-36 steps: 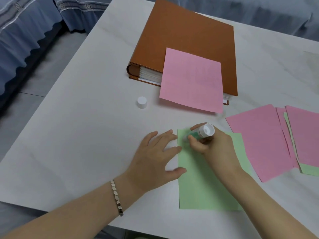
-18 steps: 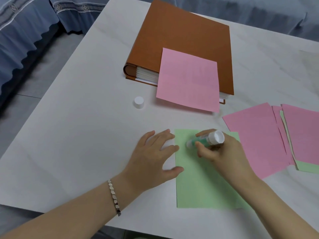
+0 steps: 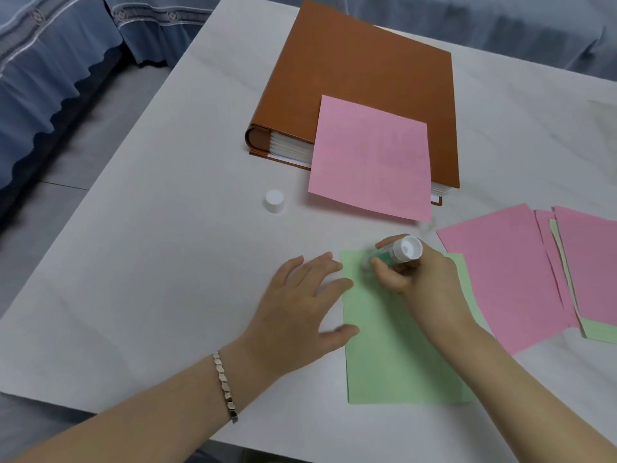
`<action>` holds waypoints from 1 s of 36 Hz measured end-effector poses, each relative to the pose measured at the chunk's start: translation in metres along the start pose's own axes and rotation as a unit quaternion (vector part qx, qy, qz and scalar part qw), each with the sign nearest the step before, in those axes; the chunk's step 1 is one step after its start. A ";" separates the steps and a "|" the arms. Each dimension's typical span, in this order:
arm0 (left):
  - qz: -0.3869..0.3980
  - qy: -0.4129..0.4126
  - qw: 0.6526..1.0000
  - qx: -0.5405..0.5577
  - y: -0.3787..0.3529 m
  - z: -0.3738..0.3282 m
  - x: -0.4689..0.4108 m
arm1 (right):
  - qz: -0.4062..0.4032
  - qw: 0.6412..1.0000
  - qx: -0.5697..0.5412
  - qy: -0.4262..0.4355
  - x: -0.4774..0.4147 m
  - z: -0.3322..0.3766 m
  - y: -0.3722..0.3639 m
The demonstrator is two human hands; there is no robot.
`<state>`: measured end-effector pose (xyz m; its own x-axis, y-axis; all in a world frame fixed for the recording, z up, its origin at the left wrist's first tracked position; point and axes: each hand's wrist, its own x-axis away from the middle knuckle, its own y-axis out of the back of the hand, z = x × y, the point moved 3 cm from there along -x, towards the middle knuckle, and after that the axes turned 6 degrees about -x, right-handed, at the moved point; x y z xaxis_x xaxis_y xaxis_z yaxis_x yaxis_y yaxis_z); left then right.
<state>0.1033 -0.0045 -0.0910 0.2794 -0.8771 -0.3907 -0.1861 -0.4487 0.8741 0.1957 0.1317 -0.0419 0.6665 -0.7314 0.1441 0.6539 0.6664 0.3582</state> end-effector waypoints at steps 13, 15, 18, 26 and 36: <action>0.042 -0.088 0.995 -0.004 0.004 -0.006 -0.001 | -0.131 0.991 0.022 0.003 -0.001 -0.002 0.023; 0.037 -0.076 0.996 -0.011 0.007 -0.008 -0.003 | -0.142 0.990 0.018 -0.010 0.003 -0.002 0.033; 0.037 -0.045 0.998 -0.039 0.007 -0.011 -0.009 | -0.124 0.990 -0.048 -0.049 0.009 0.000 0.041; 0.115 -0.006 0.989 -0.094 -0.005 -0.017 -0.013 | -0.080 0.993 -0.066 -0.055 0.016 0.007 0.049; 0.092 -0.008 0.994 -0.051 0.004 -0.007 -0.018 | -0.011 0.998 0.055 -0.030 0.024 -0.003 0.046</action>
<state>0.1035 0.0106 -0.0782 0.2349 -0.9454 -0.2260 -0.1349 -0.2620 0.9556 0.2427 0.1452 -0.0248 0.6281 -0.7549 0.1885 0.6225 0.6329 0.4604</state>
